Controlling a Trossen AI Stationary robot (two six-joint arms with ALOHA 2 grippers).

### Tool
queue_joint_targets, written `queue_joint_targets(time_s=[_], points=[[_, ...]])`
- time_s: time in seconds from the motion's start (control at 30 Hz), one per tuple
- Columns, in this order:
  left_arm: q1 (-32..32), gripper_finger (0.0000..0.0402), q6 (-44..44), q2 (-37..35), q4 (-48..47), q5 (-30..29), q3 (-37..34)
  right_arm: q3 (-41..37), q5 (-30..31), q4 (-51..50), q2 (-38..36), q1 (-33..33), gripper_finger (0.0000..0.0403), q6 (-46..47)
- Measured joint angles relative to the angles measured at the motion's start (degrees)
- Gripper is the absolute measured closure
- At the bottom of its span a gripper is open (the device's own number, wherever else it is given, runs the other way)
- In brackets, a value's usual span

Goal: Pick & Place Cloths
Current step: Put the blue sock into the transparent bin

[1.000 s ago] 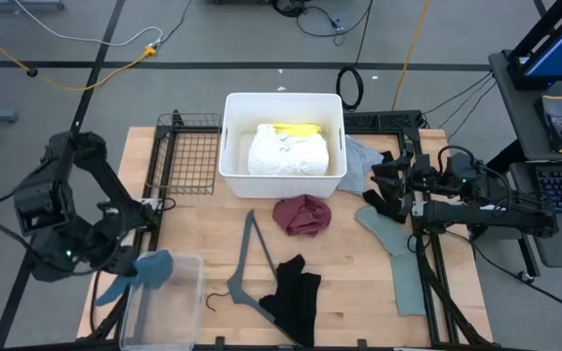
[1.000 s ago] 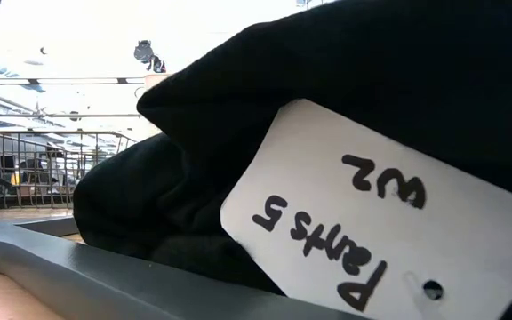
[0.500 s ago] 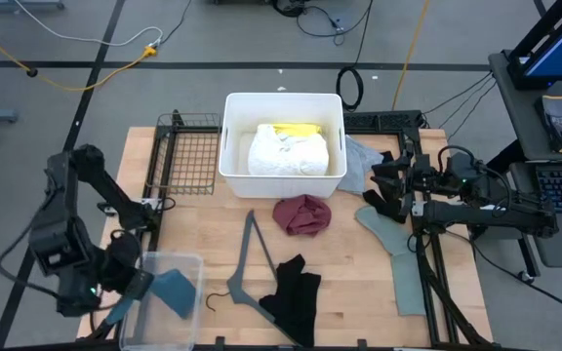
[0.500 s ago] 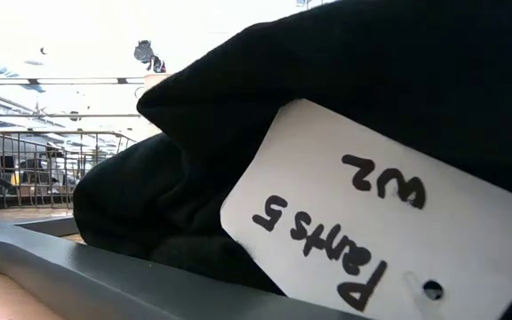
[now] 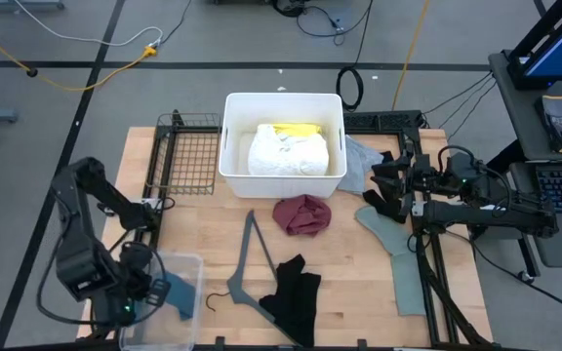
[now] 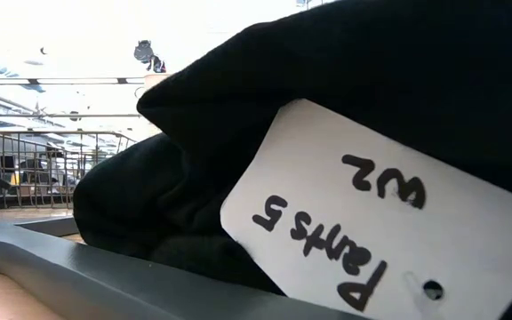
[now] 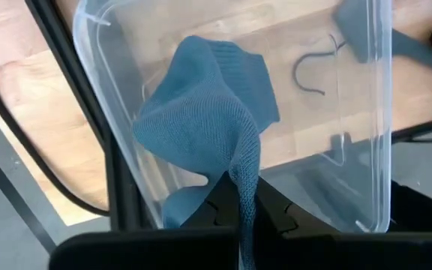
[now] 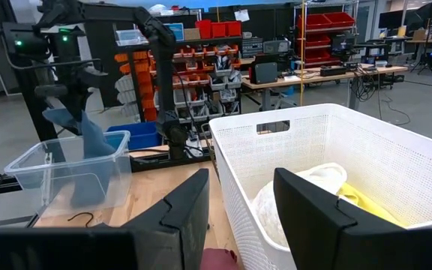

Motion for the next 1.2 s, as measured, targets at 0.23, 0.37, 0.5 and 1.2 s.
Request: queue_joint_targets(time_s=[0.23, 0.37, 0.5, 1.2], points=[[2.5, 0.0398, 0.1, 1.5, 0.1, 0.0, 0.0, 0.0, 0.0, 0.0, 0.0, 0.0, 0.0261, 0.0], [3.8, 0.0399, 0.1, 2.0, 0.3, 0.0, 0.0, 0.0, 0.0, 0.0, 0.0, 0.0, 0.0261, 0.0], [4.5, 0.0396, 1.0, 3.1, 0.5, 1.0, 0.0, 0.0, 0.0, 0.0, 0.0, 0.0, 0.0261, 0.0], [5.4, 0.0386, 3.1, 9.1, 4.0, 0.9, 0.0, 0.0, -0.1, 0.0, 0.0, 0.0, 0.0261, 0.0]])
